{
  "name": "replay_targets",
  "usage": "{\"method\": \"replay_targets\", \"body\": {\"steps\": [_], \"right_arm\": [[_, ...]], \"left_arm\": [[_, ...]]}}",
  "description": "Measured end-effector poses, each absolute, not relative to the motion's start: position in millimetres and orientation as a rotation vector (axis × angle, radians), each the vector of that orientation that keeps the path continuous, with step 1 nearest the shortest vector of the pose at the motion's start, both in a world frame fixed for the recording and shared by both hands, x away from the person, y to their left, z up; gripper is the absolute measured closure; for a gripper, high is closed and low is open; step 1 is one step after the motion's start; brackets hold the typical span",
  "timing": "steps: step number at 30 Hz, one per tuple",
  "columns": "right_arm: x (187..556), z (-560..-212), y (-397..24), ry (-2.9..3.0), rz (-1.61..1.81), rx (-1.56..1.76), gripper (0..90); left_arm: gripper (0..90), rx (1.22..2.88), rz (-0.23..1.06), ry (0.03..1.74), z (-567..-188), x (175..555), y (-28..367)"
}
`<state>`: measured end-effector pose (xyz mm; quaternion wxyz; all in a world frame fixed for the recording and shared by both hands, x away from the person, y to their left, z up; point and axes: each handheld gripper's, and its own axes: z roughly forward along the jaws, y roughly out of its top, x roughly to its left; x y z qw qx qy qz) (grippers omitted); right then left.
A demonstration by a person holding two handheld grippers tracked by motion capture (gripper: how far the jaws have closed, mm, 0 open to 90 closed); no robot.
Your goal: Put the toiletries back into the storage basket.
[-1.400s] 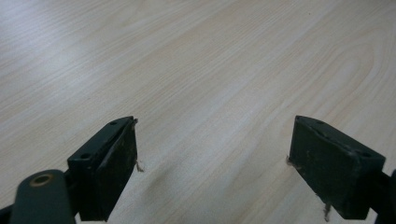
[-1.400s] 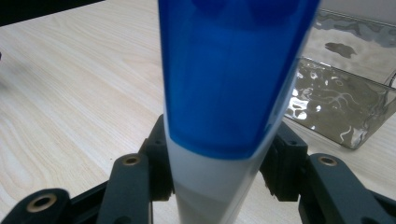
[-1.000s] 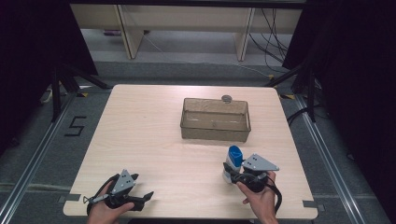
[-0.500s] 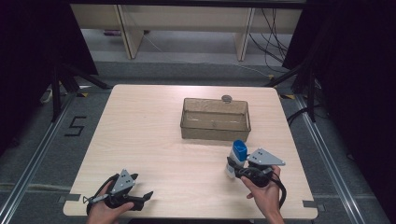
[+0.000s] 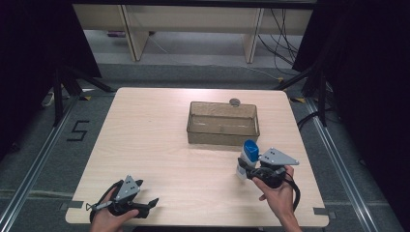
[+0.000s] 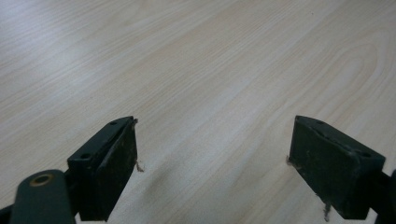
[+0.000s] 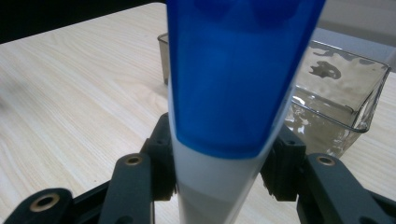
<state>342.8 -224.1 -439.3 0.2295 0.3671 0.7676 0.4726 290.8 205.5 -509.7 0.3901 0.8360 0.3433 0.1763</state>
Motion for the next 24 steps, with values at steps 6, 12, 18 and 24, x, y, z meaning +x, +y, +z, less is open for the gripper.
{"method": "replay_targets", "body": {"steps": [6, 12, 18, 24], "right_arm": [[346, -436, -224, 2.104, 1.306, 1.045, 54.8], [352, -435, -226, 2.113, 1.300, 1.025, 54.8], [356, -433, -227, 2.107, 1.284, 1.033, 54.9], [359, -430, -227, 2.109, 1.296, 1.029, 54.9]], "left_arm": [[14.9, 2.103, 0.437, 0.874, -510, 291, 205], [14.9, 2.101, 0.438, 0.878, -510, 291, 205], [14.9, 2.104, 0.439, 0.874, -510, 291, 205], [14.9, 2.110, 0.440, 0.870, -510, 291, 205]]}}
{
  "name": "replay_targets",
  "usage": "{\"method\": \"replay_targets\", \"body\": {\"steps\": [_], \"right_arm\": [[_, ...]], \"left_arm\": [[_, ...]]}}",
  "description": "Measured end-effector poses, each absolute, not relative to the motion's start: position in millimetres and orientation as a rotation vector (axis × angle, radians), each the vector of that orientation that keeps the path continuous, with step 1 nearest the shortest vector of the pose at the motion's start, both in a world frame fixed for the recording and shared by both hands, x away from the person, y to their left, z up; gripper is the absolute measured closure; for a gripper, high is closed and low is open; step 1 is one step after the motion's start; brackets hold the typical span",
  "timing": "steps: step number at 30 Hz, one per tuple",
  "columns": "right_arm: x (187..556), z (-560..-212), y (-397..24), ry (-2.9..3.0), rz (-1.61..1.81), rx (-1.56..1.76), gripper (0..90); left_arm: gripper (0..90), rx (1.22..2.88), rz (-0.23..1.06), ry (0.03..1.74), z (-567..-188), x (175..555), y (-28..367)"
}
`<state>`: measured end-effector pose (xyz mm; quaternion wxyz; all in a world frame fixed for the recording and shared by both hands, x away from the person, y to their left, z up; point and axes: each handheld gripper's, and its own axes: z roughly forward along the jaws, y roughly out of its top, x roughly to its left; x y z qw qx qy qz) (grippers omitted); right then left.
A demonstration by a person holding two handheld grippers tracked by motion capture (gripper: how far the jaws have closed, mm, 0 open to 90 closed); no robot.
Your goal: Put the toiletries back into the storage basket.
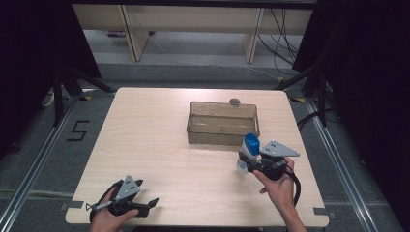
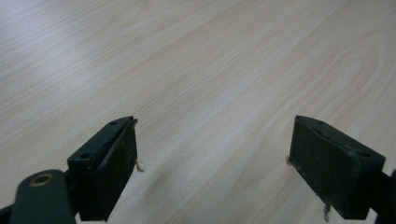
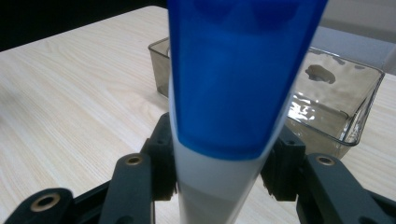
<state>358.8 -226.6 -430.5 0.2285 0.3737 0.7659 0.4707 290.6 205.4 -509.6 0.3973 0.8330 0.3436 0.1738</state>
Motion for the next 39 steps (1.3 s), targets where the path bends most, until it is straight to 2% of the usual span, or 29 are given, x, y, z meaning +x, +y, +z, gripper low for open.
{"method": "replay_targets", "body": {"steps": [39], "right_arm": [[382, -412, -233, 2.063, 1.286, 1.076, 55.2]], "left_arm": [[14.9, 2.113, 0.436, 0.863, -509, 291, 205]]}}
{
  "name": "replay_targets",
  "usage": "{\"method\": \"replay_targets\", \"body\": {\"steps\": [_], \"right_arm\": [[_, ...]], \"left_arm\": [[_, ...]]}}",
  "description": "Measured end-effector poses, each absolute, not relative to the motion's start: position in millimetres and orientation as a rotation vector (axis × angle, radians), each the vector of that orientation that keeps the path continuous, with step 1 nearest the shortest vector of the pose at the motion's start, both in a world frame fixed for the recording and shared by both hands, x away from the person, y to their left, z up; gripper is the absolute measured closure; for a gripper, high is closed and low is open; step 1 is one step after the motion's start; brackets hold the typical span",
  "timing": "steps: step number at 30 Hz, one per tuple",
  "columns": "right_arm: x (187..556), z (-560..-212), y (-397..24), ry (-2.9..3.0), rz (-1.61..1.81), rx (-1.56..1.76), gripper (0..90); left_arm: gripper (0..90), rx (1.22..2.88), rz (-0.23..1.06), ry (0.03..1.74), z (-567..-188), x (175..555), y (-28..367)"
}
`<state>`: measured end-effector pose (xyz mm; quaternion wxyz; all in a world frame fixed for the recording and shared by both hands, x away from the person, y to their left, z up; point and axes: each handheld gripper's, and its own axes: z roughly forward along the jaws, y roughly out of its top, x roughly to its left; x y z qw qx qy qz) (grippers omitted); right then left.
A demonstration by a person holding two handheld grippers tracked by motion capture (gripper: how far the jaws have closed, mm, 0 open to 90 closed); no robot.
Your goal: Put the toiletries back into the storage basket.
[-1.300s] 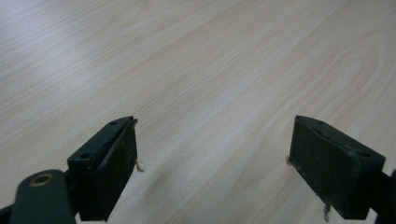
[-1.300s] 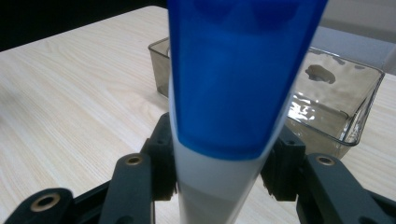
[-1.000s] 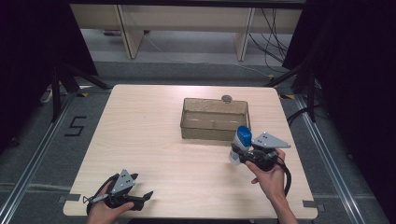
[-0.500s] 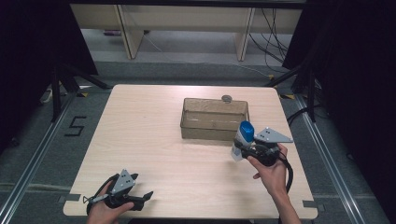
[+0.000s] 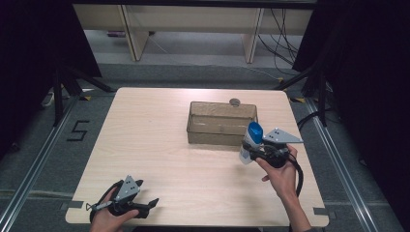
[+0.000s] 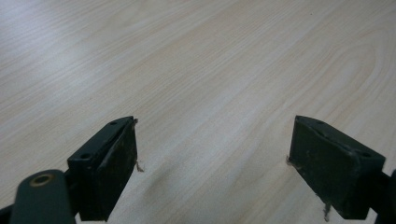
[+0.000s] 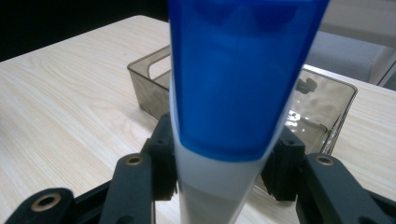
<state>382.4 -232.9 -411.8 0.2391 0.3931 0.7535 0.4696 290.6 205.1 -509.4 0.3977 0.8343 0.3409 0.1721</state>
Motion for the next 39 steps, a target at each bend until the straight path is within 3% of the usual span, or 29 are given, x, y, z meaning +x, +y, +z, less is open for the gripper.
{"method": "replay_targets", "body": {"steps": [39], "right_arm": [[408, -382, -239, 2.022, 1.280, 1.070, 55.5]], "left_arm": [[14.9, 2.096, 0.437, 0.883, -510, 291, 206]]}}
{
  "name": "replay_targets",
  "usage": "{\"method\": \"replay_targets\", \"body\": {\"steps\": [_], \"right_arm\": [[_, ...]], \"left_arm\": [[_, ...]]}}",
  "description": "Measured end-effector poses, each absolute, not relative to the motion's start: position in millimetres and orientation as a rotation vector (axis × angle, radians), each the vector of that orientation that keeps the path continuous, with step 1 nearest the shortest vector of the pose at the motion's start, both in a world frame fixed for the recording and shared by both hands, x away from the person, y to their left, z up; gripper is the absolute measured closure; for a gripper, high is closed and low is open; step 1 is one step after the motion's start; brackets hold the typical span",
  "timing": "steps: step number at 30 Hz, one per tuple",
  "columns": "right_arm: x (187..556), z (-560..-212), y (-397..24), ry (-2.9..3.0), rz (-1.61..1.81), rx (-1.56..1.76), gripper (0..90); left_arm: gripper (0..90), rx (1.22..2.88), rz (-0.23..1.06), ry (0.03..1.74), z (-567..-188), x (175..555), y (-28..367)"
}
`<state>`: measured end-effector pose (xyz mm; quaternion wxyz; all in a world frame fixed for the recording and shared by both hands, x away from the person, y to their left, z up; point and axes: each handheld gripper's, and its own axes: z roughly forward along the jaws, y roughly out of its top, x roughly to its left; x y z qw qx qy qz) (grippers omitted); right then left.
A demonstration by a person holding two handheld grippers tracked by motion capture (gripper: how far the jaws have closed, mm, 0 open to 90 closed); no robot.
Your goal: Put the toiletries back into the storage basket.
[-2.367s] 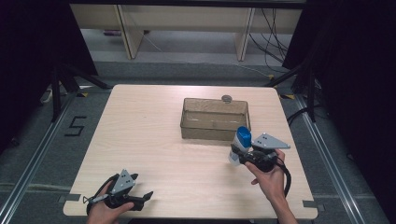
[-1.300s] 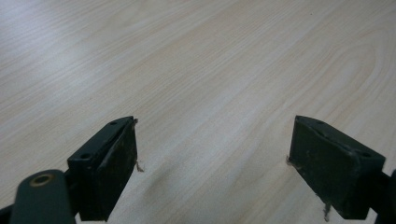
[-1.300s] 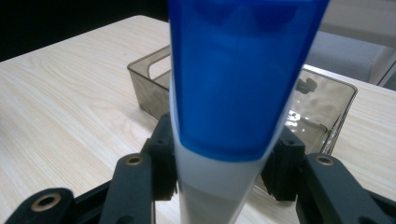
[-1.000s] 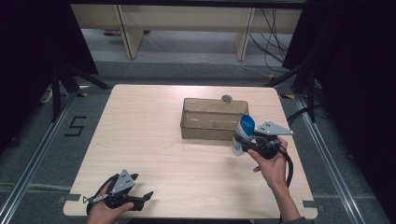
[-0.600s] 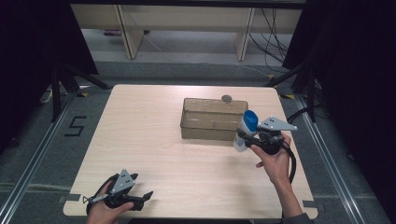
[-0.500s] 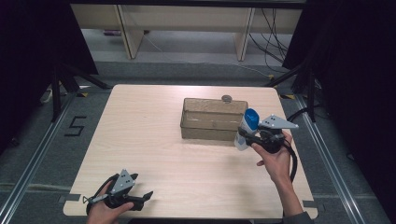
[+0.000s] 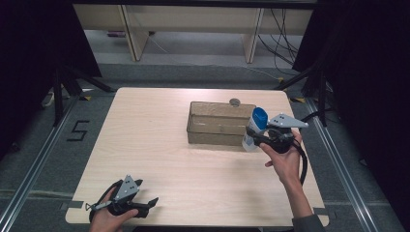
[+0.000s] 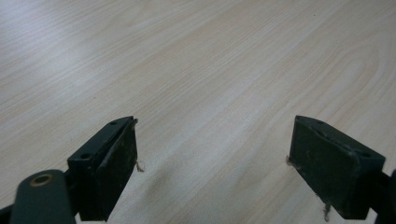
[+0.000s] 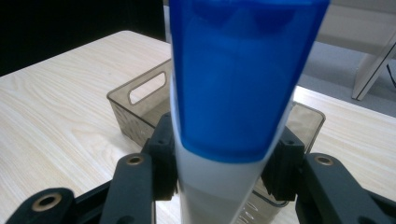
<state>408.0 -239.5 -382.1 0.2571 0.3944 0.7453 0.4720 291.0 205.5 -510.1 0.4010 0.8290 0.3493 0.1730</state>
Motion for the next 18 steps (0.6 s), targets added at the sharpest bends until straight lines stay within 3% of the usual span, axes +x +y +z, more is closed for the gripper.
{"method": "replay_targets", "body": {"steps": [18], "right_arm": [[428, -363, -243, 1.988, 1.257, 1.069, 55.5]], "left_arm": [[14.9, 2.109, 0.471, 0.877, -510, 292, 206]]}}
